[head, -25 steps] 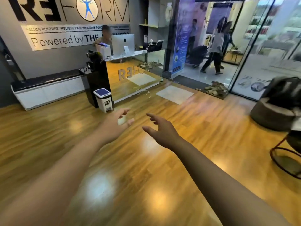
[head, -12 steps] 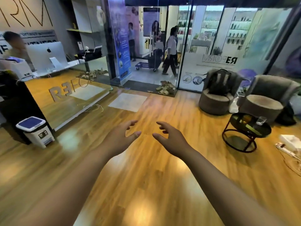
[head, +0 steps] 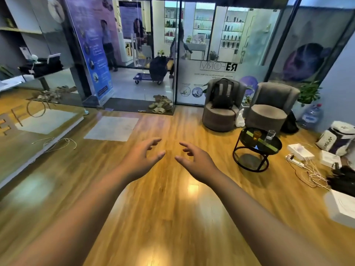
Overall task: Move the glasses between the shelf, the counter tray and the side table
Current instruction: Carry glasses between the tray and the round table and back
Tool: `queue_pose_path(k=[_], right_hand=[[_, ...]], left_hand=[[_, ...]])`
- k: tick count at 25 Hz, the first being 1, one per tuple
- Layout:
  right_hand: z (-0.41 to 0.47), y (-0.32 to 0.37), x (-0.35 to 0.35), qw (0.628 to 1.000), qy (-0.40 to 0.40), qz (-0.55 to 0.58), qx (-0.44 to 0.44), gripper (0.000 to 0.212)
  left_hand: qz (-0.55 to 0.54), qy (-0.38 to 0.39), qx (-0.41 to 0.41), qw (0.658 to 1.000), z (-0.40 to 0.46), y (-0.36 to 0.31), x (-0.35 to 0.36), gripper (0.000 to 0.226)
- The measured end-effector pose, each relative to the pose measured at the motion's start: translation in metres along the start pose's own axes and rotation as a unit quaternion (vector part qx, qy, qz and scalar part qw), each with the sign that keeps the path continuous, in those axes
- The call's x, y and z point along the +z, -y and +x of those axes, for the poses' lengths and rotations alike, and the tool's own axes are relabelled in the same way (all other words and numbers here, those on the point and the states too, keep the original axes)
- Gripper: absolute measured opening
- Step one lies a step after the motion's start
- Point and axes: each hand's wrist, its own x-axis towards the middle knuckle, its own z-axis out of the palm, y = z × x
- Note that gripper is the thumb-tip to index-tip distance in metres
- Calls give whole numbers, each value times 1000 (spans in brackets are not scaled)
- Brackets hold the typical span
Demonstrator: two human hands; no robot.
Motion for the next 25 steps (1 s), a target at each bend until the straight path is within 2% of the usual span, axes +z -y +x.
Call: queue_pose_path(k=[9, 15, 25], right_hand=[[135, -44, -25, 988, -97, -35, 113, 68], [204, -65, -72, 966, -193, -73, 154, 72], [301, -179, -162, 938, -254, -76, 222, 70]], left_hand=[[-21, 115, 106, 987, 200, 32, 23, 62], [-44, 155, 171, 972, 332, 25, 35, 66], [-83, 220, 206, 950, 501, -17, 152, 65]])
